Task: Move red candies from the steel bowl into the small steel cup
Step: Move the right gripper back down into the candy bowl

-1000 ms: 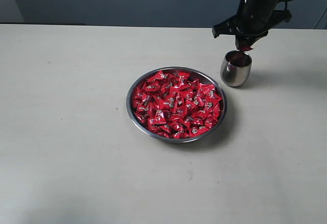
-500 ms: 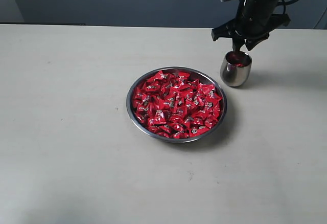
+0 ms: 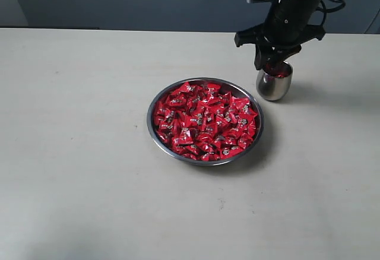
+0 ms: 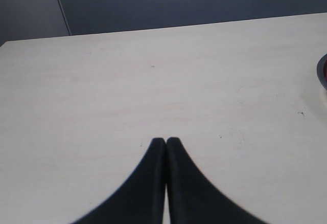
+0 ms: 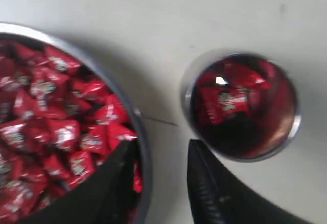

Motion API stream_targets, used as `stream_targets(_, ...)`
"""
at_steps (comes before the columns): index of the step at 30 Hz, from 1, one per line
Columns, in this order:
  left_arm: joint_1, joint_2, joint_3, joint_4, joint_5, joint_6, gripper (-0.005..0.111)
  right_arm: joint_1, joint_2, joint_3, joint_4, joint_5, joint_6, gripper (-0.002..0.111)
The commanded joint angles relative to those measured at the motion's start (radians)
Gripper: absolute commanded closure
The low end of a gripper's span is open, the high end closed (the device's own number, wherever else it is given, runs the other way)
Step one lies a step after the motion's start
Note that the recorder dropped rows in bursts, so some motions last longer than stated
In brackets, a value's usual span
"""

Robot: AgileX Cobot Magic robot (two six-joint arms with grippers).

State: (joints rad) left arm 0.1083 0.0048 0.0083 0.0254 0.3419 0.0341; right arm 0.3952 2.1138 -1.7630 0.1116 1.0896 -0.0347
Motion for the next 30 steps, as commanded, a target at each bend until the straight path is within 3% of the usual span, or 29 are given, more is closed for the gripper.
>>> stream_targets(1,0.0,-0.005,-0.008,0.002,-0.008,-0.005,0.106,0.025,-0.035,-0.007,0.116,0.029,-0.101,0.073)
stream_targets(26,0.0,-0.005,-0.008,0.002,-0.008,-0.005,0.106,0.303,0.104,0.034,0.049,-0.08,-0.174,0.073)
stream_targets(30,0.0,-0.005,-0.008,0.002,-0.008,-0.005,0.106,0.343,0.107,0.034,-0.049,-0.069,-0.183,0.073)
